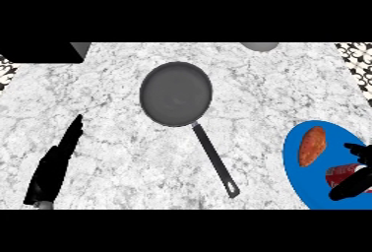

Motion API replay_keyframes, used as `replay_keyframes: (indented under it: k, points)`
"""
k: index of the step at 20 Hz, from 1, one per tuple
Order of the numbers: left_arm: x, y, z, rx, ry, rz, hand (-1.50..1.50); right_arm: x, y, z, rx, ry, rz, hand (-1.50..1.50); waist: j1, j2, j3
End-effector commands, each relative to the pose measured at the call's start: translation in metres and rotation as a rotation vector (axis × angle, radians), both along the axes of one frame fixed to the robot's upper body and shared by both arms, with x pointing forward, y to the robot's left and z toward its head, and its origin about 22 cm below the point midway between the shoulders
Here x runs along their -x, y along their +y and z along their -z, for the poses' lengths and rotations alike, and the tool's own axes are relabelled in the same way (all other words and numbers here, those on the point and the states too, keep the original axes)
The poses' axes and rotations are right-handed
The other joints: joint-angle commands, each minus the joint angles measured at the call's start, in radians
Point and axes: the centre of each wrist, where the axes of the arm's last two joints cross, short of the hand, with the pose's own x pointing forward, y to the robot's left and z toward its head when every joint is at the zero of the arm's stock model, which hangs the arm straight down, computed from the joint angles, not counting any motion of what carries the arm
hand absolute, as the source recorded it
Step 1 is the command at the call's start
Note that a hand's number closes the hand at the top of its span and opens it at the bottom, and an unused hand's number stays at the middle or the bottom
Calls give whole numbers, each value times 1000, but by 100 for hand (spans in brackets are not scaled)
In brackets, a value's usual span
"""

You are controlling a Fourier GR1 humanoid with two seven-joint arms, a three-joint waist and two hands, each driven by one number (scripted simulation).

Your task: Pick the can from the plate and place it in the pan

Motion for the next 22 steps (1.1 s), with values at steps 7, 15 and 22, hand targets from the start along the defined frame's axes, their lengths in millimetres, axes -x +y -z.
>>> replay_keyframes:
  k: [7, 15, 22]
  points:
    - [-17, 13, -5, 4, 5, -9, 0, 6, 13, 43, -50, -47, 58, 150, -4, 1, 0]
    - [1, -6, 7, 10, -2, 36, 0, -23, 35, 10, -18, -122, -117, 150, 25, 5, 1]
    - [-16, -25, -7, 2, -41, 178, 0, -60, 67, -79, 197, -369, -749, 150, 191, 40, 8]
